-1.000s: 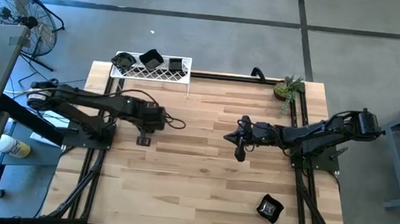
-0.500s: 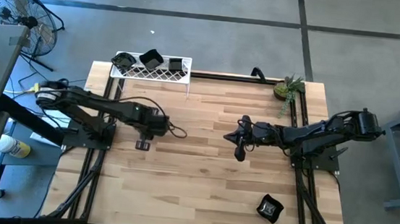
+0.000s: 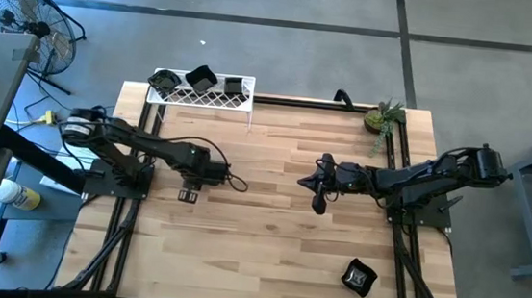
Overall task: Pick & Place Mini shaped plates
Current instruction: Stack the black leaf-shaped plate on top of the black leaf-shaped plate on the shelf
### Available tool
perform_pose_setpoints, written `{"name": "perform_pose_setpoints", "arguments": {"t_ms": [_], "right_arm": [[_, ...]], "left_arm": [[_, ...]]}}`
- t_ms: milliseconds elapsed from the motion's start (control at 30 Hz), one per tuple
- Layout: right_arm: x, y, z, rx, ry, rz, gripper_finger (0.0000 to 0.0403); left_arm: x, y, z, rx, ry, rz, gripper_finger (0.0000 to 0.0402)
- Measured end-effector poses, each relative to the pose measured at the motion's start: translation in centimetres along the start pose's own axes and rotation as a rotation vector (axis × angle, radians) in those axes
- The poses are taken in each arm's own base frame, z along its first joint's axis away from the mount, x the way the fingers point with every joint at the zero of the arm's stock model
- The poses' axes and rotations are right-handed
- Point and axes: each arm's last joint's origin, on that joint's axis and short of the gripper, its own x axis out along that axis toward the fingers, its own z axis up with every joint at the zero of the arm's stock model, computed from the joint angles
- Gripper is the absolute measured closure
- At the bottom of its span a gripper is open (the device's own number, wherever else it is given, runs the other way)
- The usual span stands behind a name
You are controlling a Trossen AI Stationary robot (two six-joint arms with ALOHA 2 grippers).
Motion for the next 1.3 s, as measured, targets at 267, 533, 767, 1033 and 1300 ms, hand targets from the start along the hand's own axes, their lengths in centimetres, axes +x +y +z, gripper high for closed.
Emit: {"name": "perform_pose_setpoints", "arguments": {"t_ms": [267,533,767,1033,1300], "right_arm": [[0.0,0.4,-0.1,-0.017,-0.001,0.001,0.0401],[0.0,0.4,0.0,-0.017,-0.006,-0.002,0.0398],[0.0,0.4,0.0,-0.017,-0.010,-0.001,0.0398],[0.0,0.4,0.0,-0.016,-0.009,-0.001,0.0401],[0.0,0.4,0.0,-0.014,-0.008,0.006,0.0399]], "left_arm": [[1.0,-0.2,-0.6,-0.003,0.029,-0.009,0.0361],[0.7,-0.2,-0.5,-0.030,0.033,0.001,0.0397],[-1.8,0.5,1.1,-0.019,-0.042,0.020,0.0401],[-4.6,1.2,2.0,-0.014,-0.074,0.067,0.0401],[-9.6,3.2,0.0,-0.163,-0.220,0.106,0.0401]]}}
